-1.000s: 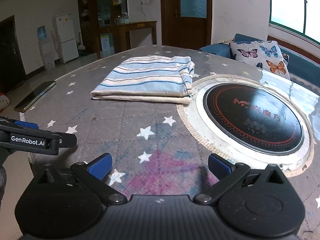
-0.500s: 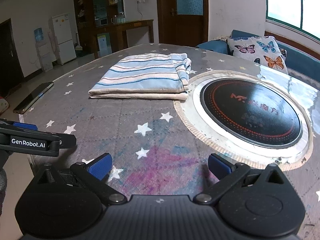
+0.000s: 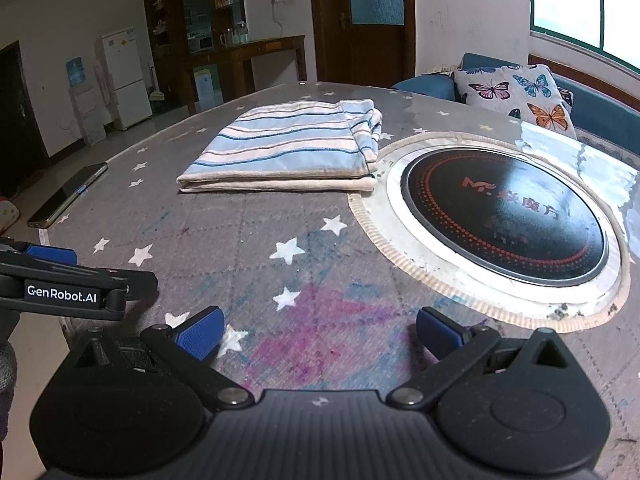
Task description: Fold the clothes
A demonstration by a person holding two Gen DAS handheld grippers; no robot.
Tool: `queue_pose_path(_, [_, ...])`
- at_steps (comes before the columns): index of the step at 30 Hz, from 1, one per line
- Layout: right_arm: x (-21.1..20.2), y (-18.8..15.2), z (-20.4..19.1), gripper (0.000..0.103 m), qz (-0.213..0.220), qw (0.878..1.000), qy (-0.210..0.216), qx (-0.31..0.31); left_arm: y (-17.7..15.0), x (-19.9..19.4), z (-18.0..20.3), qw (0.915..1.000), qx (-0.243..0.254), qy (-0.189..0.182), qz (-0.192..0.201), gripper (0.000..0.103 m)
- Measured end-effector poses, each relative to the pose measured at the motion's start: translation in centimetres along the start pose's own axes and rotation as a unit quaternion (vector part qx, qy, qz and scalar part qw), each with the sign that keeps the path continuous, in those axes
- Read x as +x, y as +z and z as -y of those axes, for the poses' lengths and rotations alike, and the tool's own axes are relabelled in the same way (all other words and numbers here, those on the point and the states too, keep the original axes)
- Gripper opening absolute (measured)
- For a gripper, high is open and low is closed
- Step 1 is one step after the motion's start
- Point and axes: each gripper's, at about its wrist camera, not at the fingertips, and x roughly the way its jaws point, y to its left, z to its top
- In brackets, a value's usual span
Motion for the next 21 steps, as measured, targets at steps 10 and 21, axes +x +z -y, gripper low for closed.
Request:
queue_pose_path(10, [0.02, 0.04, 0.01, 0.103, 0.001, 1.0, 0.001, 0.001, 0.11, 0.09, 0.15, 1.0, 0.002, 0.003, 0.0, 0.103])
queue_pose_path(21, [0.02, 0.06, -0.32, 0.103, 0.001, 1.0, 0.004, -0.002, 0.13, 0.23, 0.08, 0.9999, 0.002, 0.01, 0.002, 0.103])
